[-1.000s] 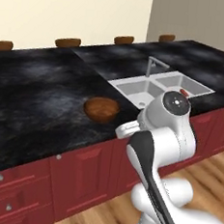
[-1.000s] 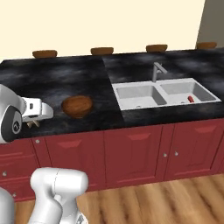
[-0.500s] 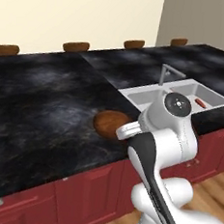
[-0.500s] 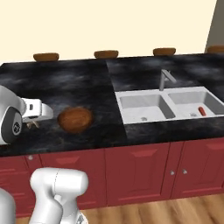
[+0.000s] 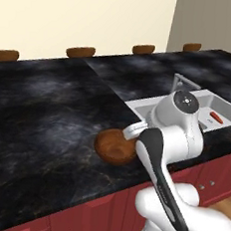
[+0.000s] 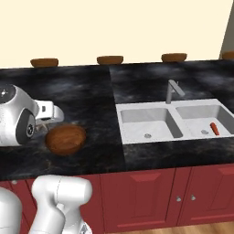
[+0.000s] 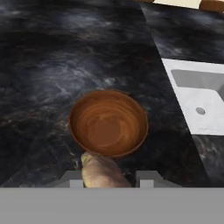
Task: Pick the mushrooms from the cabinet and place them in one bowl. Pick the carrot from the sink and place it in the other bowl.
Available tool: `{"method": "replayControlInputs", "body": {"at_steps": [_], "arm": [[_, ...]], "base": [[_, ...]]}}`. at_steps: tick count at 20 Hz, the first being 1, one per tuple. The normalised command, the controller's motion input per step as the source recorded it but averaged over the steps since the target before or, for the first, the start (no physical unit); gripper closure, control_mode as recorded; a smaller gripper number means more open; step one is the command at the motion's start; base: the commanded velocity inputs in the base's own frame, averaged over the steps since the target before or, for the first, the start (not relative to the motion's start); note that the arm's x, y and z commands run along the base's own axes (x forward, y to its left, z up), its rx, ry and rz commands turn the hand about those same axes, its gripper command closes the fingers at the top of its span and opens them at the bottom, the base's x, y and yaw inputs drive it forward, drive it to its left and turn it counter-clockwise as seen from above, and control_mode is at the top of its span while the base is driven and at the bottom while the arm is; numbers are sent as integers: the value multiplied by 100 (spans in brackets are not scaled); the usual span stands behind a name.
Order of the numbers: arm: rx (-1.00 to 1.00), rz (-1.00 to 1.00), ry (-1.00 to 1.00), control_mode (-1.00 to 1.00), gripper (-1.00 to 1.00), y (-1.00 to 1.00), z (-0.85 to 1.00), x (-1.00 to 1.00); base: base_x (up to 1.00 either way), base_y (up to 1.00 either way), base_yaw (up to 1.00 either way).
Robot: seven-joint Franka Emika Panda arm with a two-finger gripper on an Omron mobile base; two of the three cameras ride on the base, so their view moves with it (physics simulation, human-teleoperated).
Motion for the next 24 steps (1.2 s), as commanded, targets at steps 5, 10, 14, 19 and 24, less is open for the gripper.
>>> {"method": "replayControlInputs", "body": {"at_steps": [5,10,14,19,24], "arm": [[-2,2,2,-100,100,1,-12,7],[-6,1,1,-100,100,8,-38,30],[-5,4,6,-100,100,16,-47,70],[-2,6,10,-100,100,9,-51,83],[-9,8,15,-100,100,23,-76,62]], "base": [[0,0,0],[0,0,0],[0,0,0],[0,0,0],[0,0,0]]}}
